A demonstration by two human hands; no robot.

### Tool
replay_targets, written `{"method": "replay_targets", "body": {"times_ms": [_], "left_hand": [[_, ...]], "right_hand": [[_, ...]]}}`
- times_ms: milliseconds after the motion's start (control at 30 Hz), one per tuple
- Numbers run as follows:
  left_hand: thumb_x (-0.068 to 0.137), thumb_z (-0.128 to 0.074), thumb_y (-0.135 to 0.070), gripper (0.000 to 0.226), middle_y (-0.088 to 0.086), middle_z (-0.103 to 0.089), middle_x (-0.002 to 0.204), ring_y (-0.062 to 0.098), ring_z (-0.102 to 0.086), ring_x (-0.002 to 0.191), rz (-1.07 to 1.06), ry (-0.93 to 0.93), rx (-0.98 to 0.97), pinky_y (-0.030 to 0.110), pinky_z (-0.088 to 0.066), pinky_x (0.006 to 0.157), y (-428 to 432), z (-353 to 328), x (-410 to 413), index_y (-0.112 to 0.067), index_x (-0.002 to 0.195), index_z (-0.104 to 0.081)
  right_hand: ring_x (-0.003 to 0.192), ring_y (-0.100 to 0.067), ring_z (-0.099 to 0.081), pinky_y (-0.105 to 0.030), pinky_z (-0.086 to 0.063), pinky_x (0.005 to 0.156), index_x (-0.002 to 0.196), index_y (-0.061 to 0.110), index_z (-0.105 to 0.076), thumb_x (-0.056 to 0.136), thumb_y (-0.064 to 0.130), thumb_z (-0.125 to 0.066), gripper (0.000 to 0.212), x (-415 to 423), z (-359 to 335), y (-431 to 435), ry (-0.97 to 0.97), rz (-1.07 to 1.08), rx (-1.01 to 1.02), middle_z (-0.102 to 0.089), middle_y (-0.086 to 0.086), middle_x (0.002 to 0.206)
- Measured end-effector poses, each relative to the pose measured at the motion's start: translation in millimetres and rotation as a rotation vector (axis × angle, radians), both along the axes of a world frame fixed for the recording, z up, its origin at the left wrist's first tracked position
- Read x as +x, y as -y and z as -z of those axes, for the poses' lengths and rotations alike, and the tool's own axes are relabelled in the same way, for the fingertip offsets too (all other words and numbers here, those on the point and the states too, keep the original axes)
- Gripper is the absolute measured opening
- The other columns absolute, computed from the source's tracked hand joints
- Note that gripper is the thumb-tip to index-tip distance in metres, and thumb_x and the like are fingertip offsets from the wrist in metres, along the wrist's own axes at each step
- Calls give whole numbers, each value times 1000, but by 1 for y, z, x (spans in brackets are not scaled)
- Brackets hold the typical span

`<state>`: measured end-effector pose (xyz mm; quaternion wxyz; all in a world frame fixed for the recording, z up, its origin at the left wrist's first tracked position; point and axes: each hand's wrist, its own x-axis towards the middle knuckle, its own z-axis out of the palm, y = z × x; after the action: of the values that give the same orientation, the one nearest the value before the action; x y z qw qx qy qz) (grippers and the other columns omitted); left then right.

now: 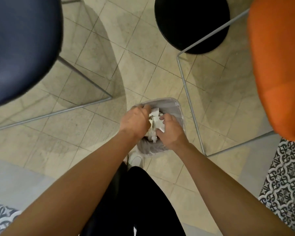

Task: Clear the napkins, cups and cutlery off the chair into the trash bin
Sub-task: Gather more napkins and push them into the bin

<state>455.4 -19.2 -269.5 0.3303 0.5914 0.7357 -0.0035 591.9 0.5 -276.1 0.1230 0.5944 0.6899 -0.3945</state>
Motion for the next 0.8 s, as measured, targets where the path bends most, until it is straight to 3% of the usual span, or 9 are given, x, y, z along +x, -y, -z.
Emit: {"method": "replay_targets", "body": {"times_ms": [267,400,800], "left_hand": [[87,-56,-36,39,4,-59,116,24,-54,105,-118,-21,168,33,-42,80,19,-101,-39,-20,121,-49],[86,-58,-33,44,5,-57,122,24,-52,109,-193,-29,254,35,-40,88,29,-141,-64,-19,126,-47],[82,-61,-31,48,5,-57,119,27,-48,108,-426,-124,335,36,-37,86,56,-201,-165,-18,126,-47]], "right_hand": [[117,-23,-48,-36,-43,96,120,13,-46,87,20,-60,36,-42,-95,-7,-89,-85,107,-49,-6,124],[115,-22,-46,-31,-40,93,120,14,-47,86,19,-61,37,-72,-130,-11,-119,-141,164,-47,-4,124],[116,-22,-44,-35,-39,98,119,11,-48,86,21,-59,37,-181,-196,-20,-200,-297,296,-47,-7,122]]}}
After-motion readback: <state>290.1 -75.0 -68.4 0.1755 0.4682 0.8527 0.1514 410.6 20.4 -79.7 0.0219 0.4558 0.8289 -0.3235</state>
